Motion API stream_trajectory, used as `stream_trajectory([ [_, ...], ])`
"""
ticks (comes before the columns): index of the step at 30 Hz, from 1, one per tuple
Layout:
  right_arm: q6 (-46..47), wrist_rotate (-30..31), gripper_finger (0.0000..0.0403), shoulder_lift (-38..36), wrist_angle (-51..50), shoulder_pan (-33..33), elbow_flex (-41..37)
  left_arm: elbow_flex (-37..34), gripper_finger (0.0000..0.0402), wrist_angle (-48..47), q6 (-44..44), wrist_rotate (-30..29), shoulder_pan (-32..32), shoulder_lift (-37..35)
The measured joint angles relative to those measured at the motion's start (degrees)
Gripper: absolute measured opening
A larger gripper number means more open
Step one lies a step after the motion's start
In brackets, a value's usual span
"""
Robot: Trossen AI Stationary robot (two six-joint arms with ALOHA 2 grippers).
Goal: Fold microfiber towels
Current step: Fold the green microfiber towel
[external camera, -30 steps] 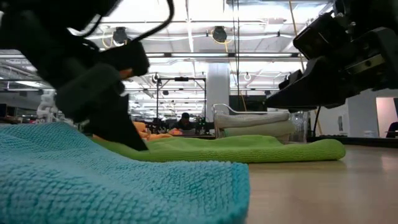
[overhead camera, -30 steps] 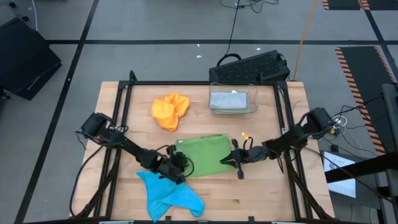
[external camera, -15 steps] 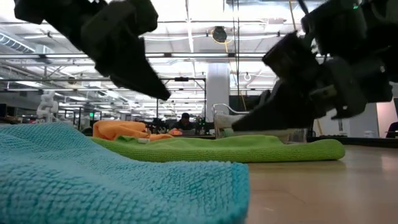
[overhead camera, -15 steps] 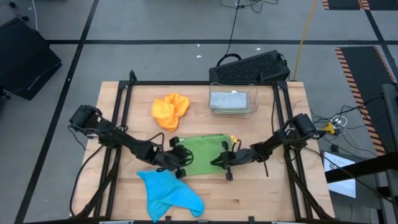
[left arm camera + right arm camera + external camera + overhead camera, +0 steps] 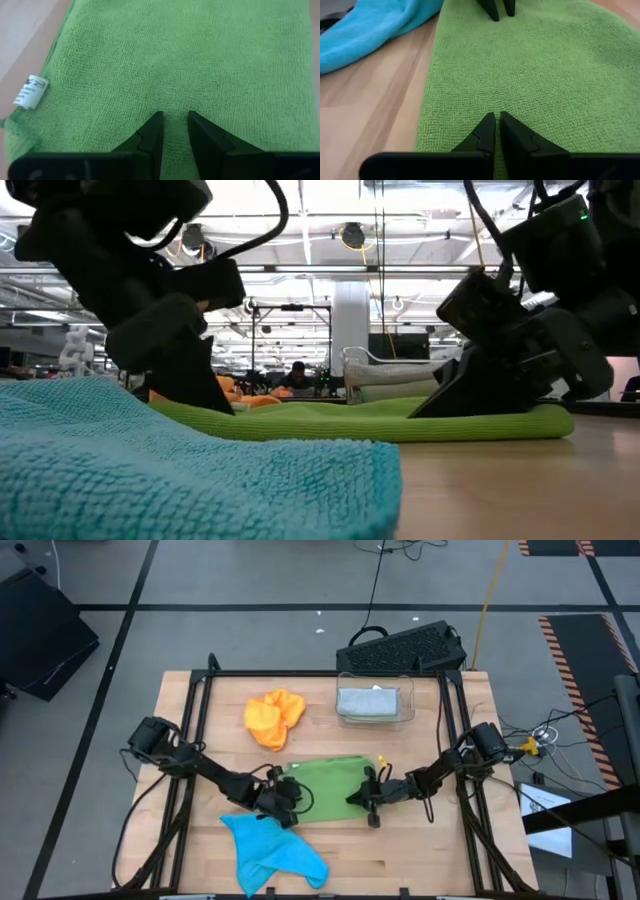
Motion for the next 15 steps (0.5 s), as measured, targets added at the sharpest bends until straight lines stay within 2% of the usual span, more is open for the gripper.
stream_trajectory([
  [6,3.5,-0.07,0.0018,-1.05,-0.5,0.84,-2.14,-0.18,0.0093,2.92,8.7,1.31,1.96,-1.36],
  [10,5.59,-0.11,0.0018,-3.08,-0.88,1.23,-3.9,-0.32,0.0093,-1.46,9.68,1.08,4.04,-3.29],
  [15,4.89,-0.11,0.0018,-6.71,-1.81,1.98,-5.48,-0.25,0.0093,-1.01,10.3,1.3,5.98,-4.54],
])
